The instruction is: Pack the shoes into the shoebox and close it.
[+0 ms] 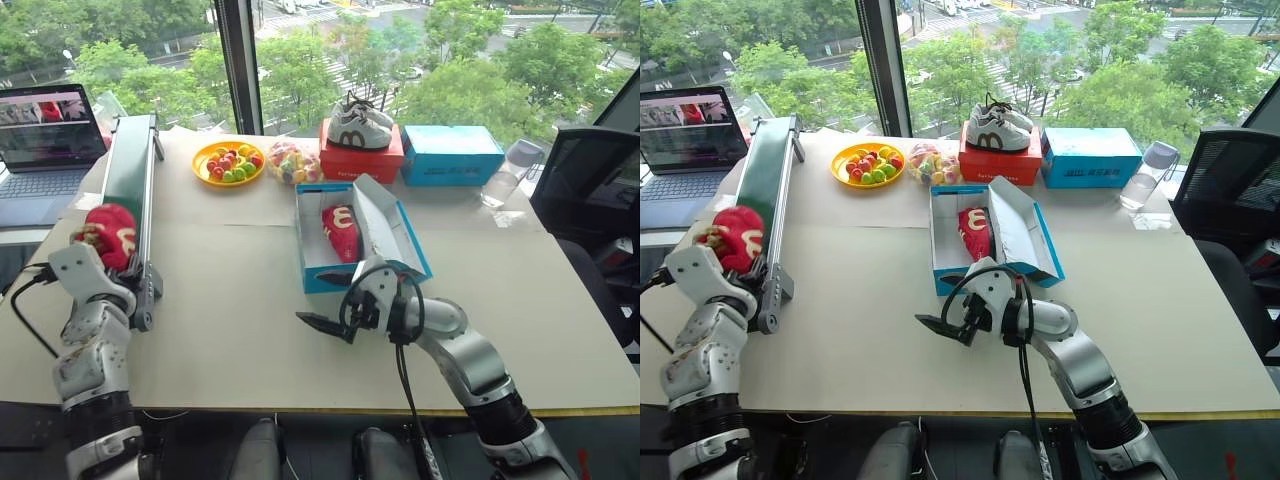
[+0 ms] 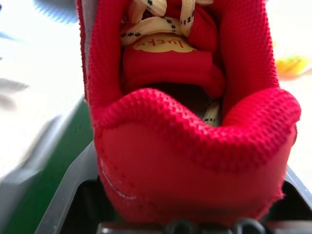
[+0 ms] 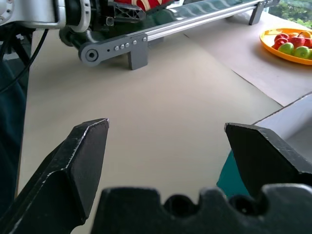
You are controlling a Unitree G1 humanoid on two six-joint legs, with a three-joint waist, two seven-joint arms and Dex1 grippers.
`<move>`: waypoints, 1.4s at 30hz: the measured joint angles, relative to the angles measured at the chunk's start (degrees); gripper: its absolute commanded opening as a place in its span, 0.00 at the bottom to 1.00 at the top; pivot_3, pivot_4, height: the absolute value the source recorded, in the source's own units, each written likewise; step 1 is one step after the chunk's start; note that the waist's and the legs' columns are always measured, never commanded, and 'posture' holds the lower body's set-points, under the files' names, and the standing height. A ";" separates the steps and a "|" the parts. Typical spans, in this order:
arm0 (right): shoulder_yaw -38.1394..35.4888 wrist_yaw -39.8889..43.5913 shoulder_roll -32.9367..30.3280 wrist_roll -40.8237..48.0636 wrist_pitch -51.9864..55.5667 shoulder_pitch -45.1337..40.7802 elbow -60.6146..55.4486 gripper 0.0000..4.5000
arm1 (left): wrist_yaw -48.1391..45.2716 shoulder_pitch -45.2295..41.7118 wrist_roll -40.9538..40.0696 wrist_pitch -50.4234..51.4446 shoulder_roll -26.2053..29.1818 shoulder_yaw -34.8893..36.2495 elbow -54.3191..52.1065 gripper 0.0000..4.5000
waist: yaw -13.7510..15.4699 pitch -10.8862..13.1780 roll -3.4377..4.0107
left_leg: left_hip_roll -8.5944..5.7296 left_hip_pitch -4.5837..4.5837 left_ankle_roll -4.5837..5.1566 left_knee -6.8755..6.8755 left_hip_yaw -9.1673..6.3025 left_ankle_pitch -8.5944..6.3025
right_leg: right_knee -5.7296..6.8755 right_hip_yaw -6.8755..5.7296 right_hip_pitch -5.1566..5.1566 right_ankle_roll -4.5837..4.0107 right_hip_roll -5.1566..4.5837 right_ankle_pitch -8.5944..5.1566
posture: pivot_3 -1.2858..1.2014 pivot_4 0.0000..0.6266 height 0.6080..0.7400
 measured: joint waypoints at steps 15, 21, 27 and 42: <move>-40.07 -45.97 21.32 50.41 49.18 -20.82 15.17 1.00 | -16.18 6.21 -10.66 5.71 -5.48 -24.45 -19.04 0.58 | -1.26 -0.01 0.18 | 0.50 0.11 0.42 -0.03 0.02 0.26 | -0.03 0.04 0.10 -0.20 0.52 0.06 | 0.52 0.24 1.00; -40.72 -53.47 22.17 56.92 49.03 -20.83 14.98 1.00 | -16.18 5.58 -10.65 5.73 -5.67 -24.55 -18.74 0.58 | -1.37 0.00 0.19 | 0.56 0.09 0.42 -0.04 0.03 0.26 | -0.08 0.07 0.09 -0.20 0.57 0.05 | 0.52 0.24 1.00; -40.14 -57.45 22.23 60.15 48.21 -20.17 13.30 1.00 | -16.32 5.09 -11.42 6.87 -5.83 -24.58 -18.73 0.58 | -1.35 0.00 0.19 | 0.57 0.08 0.42 -0.04 0.04 0.25 | -0.10 0.08 0.08 -0.20 0.57 0.05 | 0.52 0.24 1.00; -36.47 -57.69 19.94 61.37 42.57 -19.22 12.47 1.00 | -13.68 3.79 -19.30 12.04 -8.23 -21.95 -17.72 0.58 | -1.41 0.01 0.20 | 0.60 0.04 0.42 -0.06 0.05 0.25 | -0.15 0.10 0.02 -0.21 0.59 0.05 | 0.52 0.24 1.00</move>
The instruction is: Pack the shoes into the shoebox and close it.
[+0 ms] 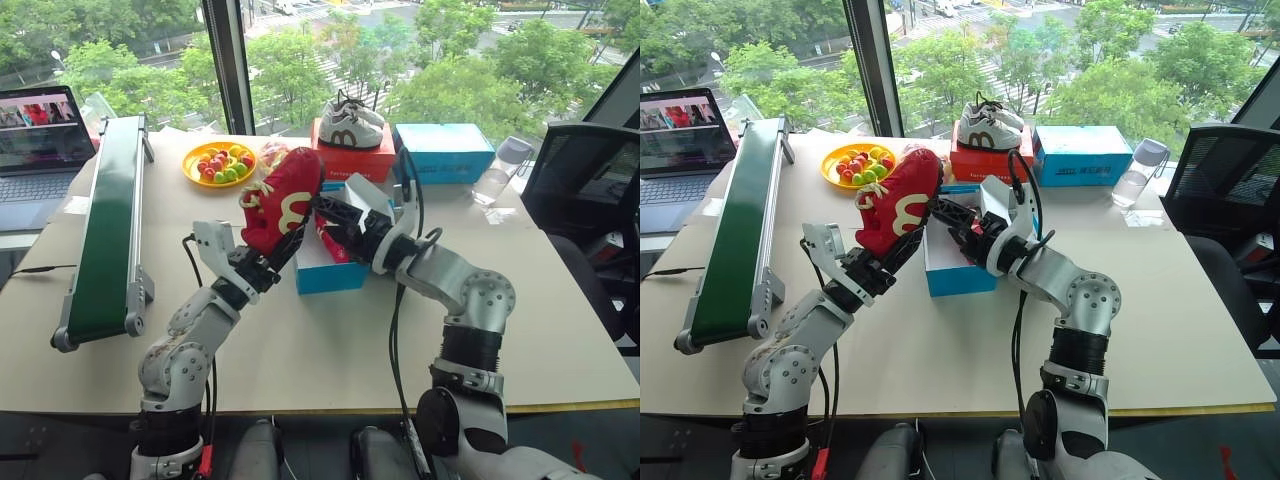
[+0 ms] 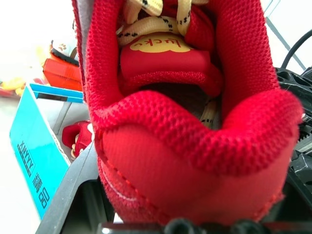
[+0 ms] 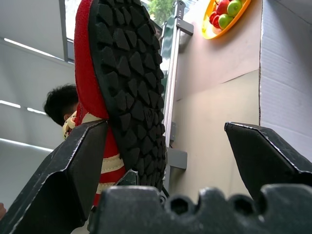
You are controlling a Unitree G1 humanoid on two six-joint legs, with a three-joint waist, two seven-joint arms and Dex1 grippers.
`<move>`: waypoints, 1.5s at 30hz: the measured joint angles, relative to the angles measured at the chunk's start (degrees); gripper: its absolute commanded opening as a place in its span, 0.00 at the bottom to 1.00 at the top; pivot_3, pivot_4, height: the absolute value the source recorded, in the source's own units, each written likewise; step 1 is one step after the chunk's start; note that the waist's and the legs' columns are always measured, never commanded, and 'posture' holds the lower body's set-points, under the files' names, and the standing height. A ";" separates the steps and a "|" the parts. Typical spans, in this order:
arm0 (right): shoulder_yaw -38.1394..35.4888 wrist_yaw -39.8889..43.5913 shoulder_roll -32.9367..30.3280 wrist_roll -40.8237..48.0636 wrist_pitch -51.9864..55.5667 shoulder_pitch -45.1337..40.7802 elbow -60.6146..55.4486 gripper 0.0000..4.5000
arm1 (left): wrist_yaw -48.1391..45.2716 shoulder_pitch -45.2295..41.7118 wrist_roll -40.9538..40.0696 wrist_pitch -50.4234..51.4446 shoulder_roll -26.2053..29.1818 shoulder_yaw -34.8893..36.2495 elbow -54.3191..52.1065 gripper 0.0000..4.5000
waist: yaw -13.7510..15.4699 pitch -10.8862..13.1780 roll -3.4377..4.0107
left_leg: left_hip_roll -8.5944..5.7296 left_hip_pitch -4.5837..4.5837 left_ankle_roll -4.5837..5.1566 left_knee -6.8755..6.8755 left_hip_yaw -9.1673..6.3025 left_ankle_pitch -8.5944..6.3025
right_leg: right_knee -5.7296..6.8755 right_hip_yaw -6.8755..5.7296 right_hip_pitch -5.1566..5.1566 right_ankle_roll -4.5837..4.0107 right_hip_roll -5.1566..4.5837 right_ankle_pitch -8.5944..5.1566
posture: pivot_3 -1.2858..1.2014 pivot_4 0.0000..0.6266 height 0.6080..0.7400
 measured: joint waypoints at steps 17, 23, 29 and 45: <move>2.79 0.65 -4.03 2.22 -5.10 1.32 -0.29 1.00 | -0.21 1.27 -0.70 1.39 2.93 0.42 0.04 0.58 | 0.06 0.02 0.03 | 0.02 -0.57 0.02 0.00 0.08 0.01 | 0.05 0.09 -0.60 -0.04 0.01 0.01 | 0.52 0.24 1.00; 4.65 0.80 -4.22 2.22 -5.17 1.31 -0.28 1.00 | -0.76 1.21 -0.66 1.68 2.08 -4.07 -0.05 0.58 | 0.07 0.02 0.03 | 0.02 -0.58 0.02 0.01 0.08 0.01 | 0.05 0.08 -0.60 -0.04 0.03 0.00 | 0.52 0.24 1.00; 5.15 0.83 -4.21 2.17 -5.62 1.30 -0.23 0.89 | -0.76 0.98 -0.66 1.68 1.75 -5.70 -0.07 0.57 | 0.07 0.02 0.03 | 0.03 -0.58 0.02 0.01 0.07 0.01 | 0.05 0.08 -0.61 -0.04 0.04 0.01 | 0.52 0.24 1.00; 6.42 0.56 -4.91 2.09 -7.44 1.25 0.35 0.39 | -1.48 -0.22 7.92 -1.29 4.45 -8.19 0.05 0.92 | 0.10 0.02 0.03 | 0.03 -0.59 0.02 0.01 0.07 0.01 | 0.05 0.08 -0.62 -0.04 0.04 0.00 | 0.52 0.24 1.00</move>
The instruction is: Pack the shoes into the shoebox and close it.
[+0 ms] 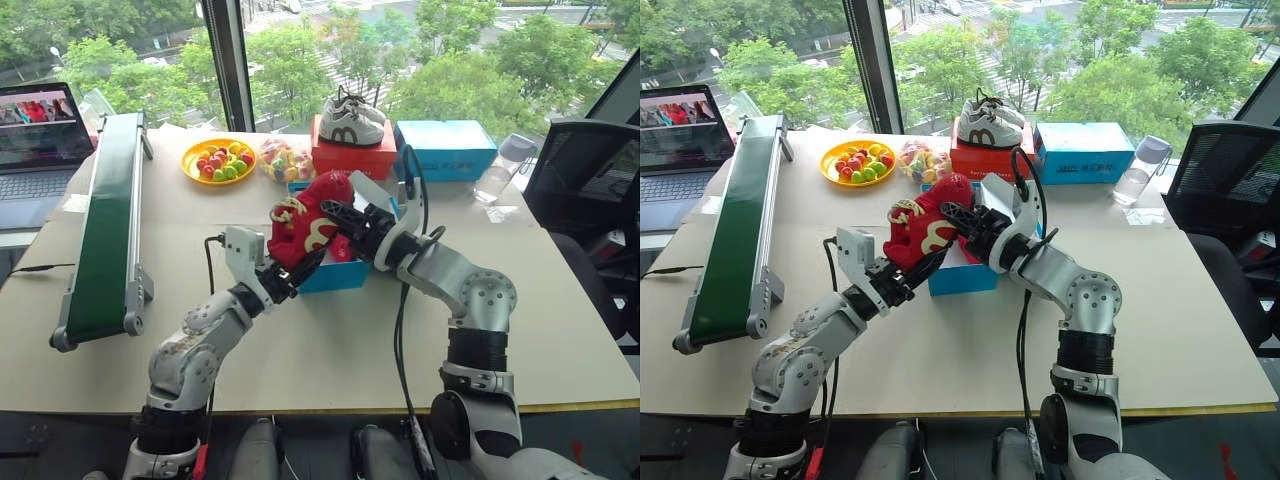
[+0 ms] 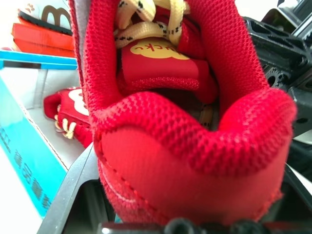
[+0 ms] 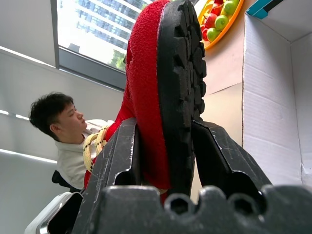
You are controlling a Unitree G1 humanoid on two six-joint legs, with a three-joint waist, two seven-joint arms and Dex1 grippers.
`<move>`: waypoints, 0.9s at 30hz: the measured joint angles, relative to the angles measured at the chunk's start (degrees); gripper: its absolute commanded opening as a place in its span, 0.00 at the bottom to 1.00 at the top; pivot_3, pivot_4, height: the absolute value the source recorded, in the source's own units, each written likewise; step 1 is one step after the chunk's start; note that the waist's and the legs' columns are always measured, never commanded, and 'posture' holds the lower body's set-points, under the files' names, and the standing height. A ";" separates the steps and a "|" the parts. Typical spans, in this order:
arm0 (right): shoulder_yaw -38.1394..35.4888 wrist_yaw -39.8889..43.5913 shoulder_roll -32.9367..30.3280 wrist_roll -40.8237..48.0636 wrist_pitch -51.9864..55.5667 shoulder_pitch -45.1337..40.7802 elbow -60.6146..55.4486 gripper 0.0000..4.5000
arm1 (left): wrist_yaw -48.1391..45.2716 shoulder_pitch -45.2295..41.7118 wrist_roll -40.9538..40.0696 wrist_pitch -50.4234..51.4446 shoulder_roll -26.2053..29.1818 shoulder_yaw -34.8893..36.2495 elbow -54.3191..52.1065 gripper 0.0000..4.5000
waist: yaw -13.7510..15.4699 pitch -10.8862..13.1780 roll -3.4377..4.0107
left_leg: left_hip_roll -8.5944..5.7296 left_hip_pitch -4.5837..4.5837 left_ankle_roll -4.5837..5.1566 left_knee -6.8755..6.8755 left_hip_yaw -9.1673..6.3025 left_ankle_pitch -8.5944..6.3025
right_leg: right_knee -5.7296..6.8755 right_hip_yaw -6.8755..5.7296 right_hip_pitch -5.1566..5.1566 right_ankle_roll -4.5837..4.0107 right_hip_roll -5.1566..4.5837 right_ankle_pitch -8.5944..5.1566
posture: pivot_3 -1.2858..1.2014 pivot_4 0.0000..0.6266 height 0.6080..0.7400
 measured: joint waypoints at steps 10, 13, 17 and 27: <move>-1.41 1.99 -6.51 -8.50 -6.83 -9.54 13.21 0.39 | -4.43 3.02 5.17 -1.07 6.72 -2.62 -1.60 0.99 | -0.04 0.12 0.19 | 0.02 0.00 0.00 0.00 0.04 0.00 | 0.00 0.01 -0.06 -0.02 0.00 0.02 | 0.52 0.24 1.00; 2.56 10.03 -12.43 -17.23 -6.96 -18.37 24.75 0.39 | -7.50 5.23 5.30 -1.68 10.42 -1.21 -1.60 0.99 | -0.22 0.28 0.44 | 0.02 -0.03 0.00 -0.04 0.14 0.00 | -0.01 0.10 -0.17 -0.02 0.01 0.01 | 0.52 0.24 1.00; 11.01 22.86 -15.28 -29.03 -6.97 -26.76 36.66 0.39 | -9.69 6.29 5.94 -2.67 11.79 -0.69 -1.60 0.99 | -0.44 0.28 0.46 | 0.05 -0.04 0.00 -0.10 0.16 0.00 | 0.01 0.13 -0.20 -0.05 0.05 0.00 | 0.52 0.24 1.00; 25.45 46.01 -11.36 -52.88 -14.27 -35.97 58.24 0.39 | -9.35 9.36 7.29 -3.83 10.25 -1.00 -1.90 0.99 | 0.02 0.29 0.47 | 0.04 -0.12 -0.01 -0.05 0.18 -0.01 | 0.03 0.10 -0.23 -0.03 0.02 0.01 | 0.52 0.24 1.00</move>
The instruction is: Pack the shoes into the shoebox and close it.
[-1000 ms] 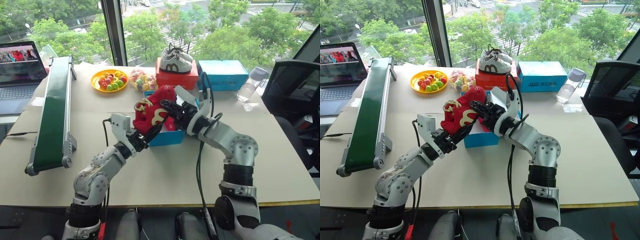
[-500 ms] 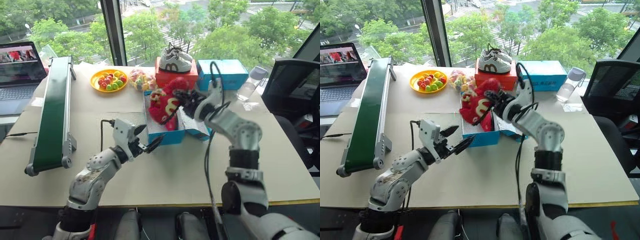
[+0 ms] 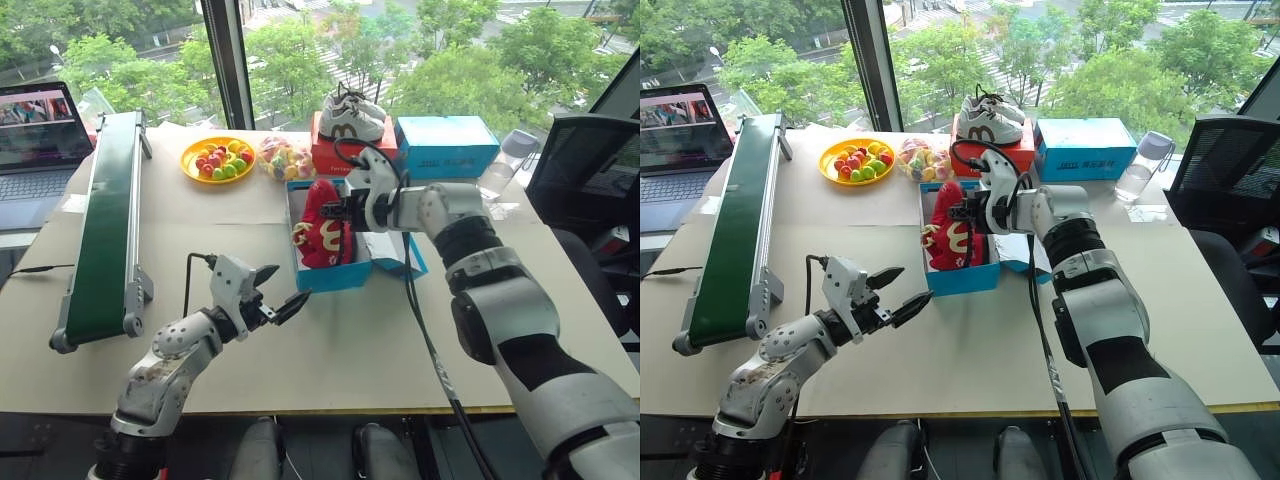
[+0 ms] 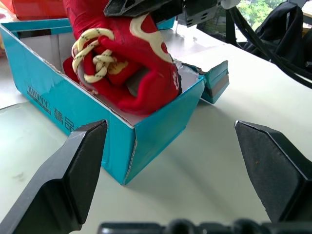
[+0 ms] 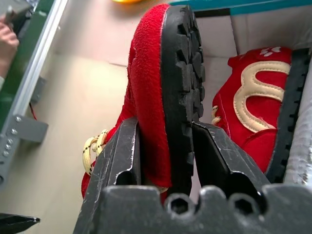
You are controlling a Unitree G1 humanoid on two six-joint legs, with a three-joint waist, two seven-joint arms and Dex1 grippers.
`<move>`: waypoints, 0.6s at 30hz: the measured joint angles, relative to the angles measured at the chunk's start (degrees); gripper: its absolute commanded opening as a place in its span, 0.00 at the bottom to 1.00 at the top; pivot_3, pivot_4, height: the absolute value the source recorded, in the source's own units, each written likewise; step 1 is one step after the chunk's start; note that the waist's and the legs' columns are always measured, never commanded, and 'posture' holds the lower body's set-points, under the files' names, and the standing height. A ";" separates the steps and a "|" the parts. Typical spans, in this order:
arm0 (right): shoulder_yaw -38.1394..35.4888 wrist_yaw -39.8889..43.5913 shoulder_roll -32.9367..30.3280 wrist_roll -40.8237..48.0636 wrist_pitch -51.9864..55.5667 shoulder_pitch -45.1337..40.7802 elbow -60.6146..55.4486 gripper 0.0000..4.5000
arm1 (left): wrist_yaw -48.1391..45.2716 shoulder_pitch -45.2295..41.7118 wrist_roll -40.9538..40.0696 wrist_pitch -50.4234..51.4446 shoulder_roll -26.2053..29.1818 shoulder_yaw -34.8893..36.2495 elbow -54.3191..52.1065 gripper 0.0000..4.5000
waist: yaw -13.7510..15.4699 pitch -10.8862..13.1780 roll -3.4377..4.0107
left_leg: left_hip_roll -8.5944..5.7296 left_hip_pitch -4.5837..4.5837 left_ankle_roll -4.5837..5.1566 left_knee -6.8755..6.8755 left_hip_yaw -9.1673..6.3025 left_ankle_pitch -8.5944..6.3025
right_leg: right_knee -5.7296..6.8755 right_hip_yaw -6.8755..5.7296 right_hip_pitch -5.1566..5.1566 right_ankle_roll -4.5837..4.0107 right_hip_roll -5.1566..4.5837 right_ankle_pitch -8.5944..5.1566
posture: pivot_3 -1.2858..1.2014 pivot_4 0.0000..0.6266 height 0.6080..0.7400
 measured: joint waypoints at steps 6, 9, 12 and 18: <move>3.61 7.27 2.92 -11.04 -8.54 -0.06 8.32 0.39 | 1.25 0.90 0.16 0.00 -0.91 0.00 -2.29 0.99 | -0.10 0.00 0.00 | 0.00 0.01 0.00 0.01 0.00 0.00 | 0.04 -0.02 -0.01 0.00 0.00 0.01 | 0.52 0.24 1.00; 4.81 9.42 4.27 -15.90 -13.11 -0.51 10.89 0.39 | 1.64 1.43 0.35 0.00 -1.18 -0.06 -2.62 0.99 | -0.11 0.00 0.01 | 0.00 0.04 -0.01 0.01 0.00 0.00 | 0.08 -0.02 0.00 -0.01 0.01 0.00 | 0.52 0.24 1.00; 6.89 10.52 6.34 -21.03 -17.61 -0.80 12.47 0.39 | 1.69 1.59 0.41 0.00 -1.41 -0.14 -2.63 0.99 | -0.19 -0.02 0.02 | 0.00 0.12 -0.02 0.01 0.02 -0.01 | 0.08 -0.02 0.06 0.00 0.00 0.00 | 0.52 0.24 1.00; 9.21 8.02 11.89 -29.21 -23.57 2.10 14.24 0.39 | 1.65 1.20 1.31 0.00 -1.88 -0.93 -2.59 0.99 | -0.06 -0.06 0.06 | -0.01 0.28 -0.04 -0.01 0.02 -0.02 | 0.09 -0.03 0.19 -0.03 -0.03 -0.01 | 0.52 0.24 1.00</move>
